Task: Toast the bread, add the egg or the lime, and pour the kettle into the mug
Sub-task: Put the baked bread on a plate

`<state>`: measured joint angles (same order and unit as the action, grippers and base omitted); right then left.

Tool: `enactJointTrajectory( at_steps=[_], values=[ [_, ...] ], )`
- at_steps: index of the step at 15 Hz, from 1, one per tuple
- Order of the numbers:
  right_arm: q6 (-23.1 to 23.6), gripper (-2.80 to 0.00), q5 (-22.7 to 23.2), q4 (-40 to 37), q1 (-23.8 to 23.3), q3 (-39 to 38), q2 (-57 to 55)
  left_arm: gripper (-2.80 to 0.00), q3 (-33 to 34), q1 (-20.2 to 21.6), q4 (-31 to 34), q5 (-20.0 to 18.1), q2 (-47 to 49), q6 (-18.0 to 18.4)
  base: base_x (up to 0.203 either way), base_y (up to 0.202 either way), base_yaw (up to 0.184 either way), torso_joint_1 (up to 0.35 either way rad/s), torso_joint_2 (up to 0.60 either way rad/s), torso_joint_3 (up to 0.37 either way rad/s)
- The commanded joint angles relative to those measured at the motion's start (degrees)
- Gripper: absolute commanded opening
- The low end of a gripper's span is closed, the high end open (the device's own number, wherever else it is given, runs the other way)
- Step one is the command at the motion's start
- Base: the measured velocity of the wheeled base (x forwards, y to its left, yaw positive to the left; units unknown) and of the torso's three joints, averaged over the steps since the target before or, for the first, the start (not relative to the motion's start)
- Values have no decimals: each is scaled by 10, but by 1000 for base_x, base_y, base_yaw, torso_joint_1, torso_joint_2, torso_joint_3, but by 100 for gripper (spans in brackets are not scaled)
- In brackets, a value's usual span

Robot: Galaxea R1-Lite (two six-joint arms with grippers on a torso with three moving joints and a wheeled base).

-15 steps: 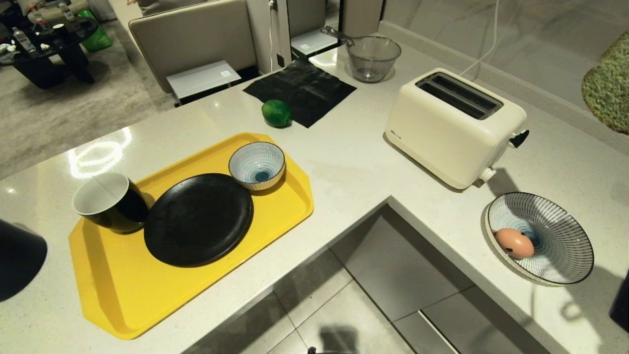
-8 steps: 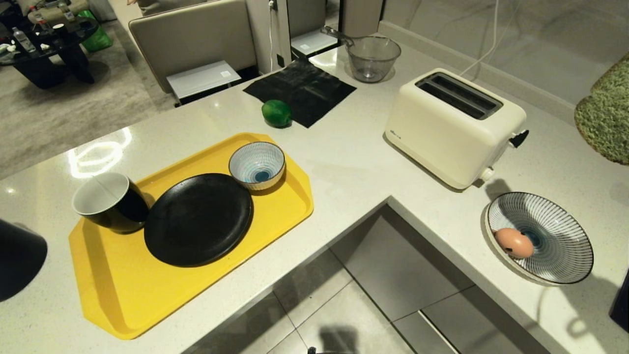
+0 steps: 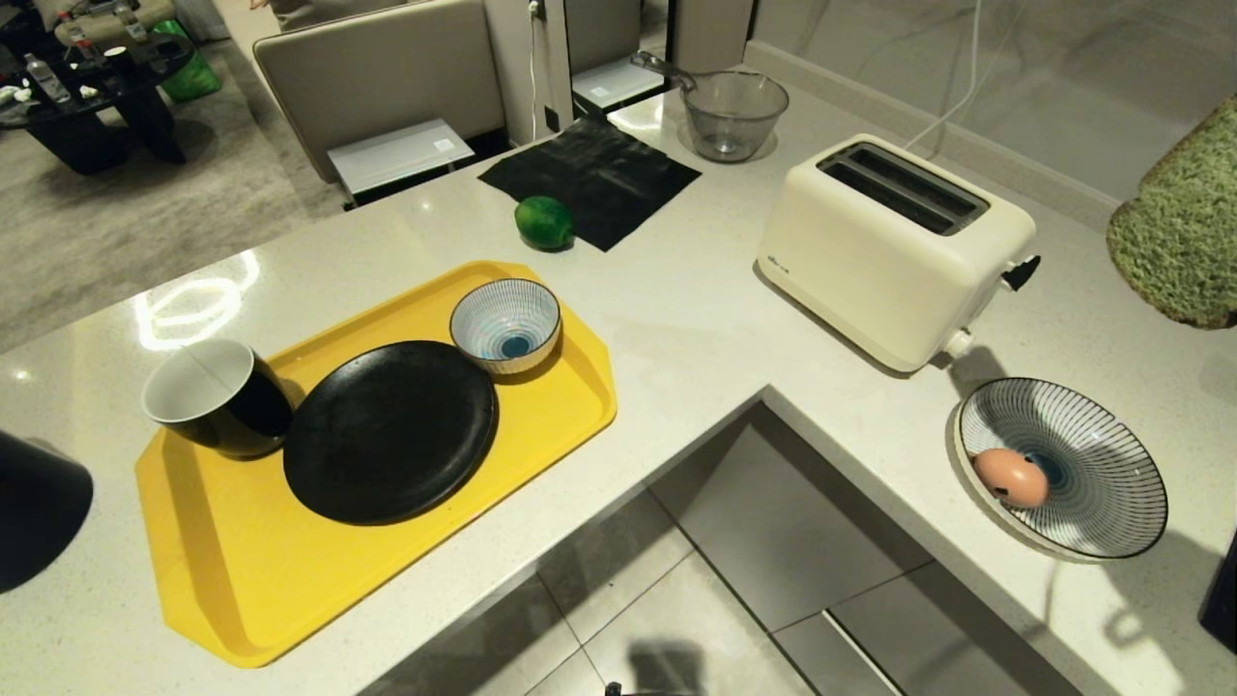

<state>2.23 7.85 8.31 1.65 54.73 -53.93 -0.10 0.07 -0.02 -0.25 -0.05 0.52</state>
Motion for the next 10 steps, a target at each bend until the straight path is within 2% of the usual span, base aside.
enactJointTrajectory(
  at_steps=[1,10],
  values=[
    [1,-280,0,1,0,-7,-3,-280,0,0,0,0,0,0,0,0,0,0,0,0],
    [-1,-280,2,5,-1,-7,-25,-280,0,0,-1,0,0,-1,0,0,0,0,0,0]
  ],
)
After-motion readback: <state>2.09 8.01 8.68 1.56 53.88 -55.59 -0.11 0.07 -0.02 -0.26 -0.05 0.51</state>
